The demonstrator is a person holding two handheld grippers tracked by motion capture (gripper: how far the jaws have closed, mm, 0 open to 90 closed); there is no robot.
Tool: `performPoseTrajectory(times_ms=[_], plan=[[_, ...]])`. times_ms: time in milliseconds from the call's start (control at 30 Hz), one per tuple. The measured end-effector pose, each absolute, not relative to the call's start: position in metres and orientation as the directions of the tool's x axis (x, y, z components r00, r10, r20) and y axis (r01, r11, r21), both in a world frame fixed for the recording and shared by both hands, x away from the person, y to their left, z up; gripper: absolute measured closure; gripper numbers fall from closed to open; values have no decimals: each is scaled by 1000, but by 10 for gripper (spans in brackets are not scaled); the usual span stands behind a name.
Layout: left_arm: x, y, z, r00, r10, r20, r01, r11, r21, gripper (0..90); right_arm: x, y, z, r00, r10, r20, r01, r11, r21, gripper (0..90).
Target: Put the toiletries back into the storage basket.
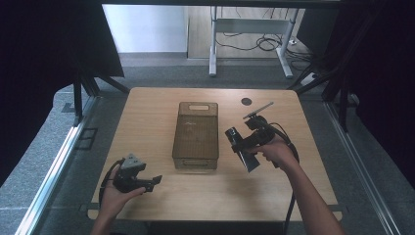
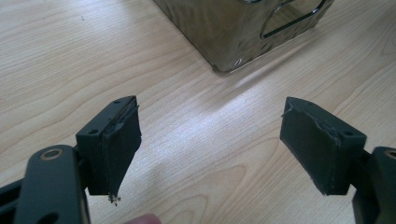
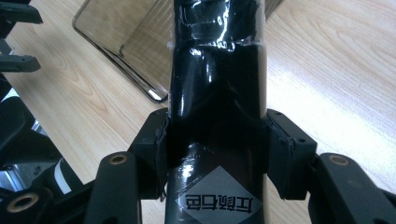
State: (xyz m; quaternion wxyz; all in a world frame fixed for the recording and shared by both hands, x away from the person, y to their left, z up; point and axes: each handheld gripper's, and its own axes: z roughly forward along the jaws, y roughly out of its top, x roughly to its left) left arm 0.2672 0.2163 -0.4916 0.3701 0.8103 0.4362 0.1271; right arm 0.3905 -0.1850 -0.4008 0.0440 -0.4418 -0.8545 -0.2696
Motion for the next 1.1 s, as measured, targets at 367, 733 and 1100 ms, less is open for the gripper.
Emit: performPoseTrajectory(times_ms=[367, 733, 1100], plan=[[267, 217, -492, 588, 800, -119, 615, -346, 709, 207, 396, -175, -393, -610, 725, 319, 777, 467, 423, 466], [268, 217, -493, 585, 802, -121, 615, -342, 710, 203, 404, -169, -390, -606, 724, 328, 780, 459, 426, 465], [268, 218, -493, 582, 804, -122, 616, -337, 712, 204, 410, -156, -388, -607, 733, 308, 776, 462, 430, 466]])
